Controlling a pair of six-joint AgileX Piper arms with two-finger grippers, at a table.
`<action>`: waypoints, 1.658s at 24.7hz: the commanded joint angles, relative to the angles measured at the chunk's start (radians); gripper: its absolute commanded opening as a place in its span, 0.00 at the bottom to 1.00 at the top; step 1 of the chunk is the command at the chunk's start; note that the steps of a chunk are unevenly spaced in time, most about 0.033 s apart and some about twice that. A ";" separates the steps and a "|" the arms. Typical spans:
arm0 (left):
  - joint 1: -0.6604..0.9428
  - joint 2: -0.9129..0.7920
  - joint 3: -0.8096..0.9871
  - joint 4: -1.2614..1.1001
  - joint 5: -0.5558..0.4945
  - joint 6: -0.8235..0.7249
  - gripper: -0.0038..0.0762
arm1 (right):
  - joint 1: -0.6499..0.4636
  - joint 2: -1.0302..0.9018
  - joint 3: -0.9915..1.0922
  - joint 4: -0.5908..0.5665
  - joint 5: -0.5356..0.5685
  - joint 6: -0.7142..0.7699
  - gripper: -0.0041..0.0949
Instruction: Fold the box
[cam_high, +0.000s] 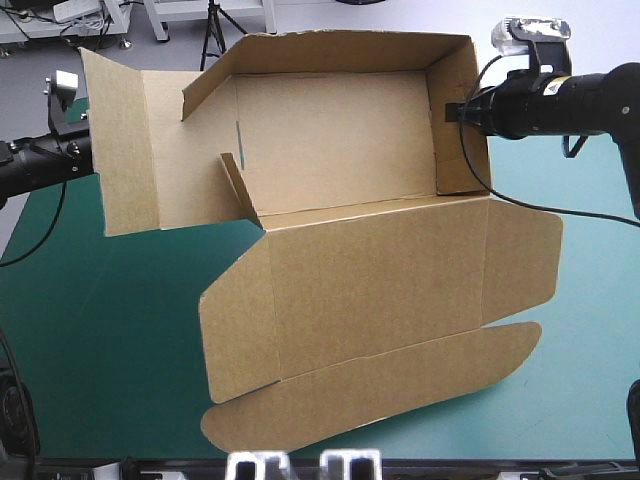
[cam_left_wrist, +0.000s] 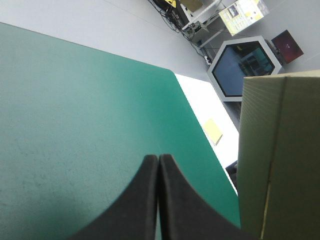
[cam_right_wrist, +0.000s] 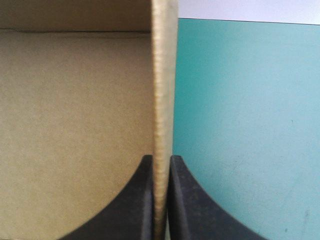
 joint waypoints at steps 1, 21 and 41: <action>-0.005 -0.080 -0.028 -0.050 0.075 -0.024 0.04 | -0.008 -0.037 -0.031 0.049 -0.080 0.018 0.02; -0.186 -0.146 -0.028 -0.014 0.075 -0.082 0.04 | -0.008 -0.037 -0.029 -0.129 -0.107 0.036 0.03; -0.303 -0.146 -0.028 -0.010 0.068 -0.072 0.04 | 0.052 0.055 -0.029 -0.181 -0.162 0.079 0.03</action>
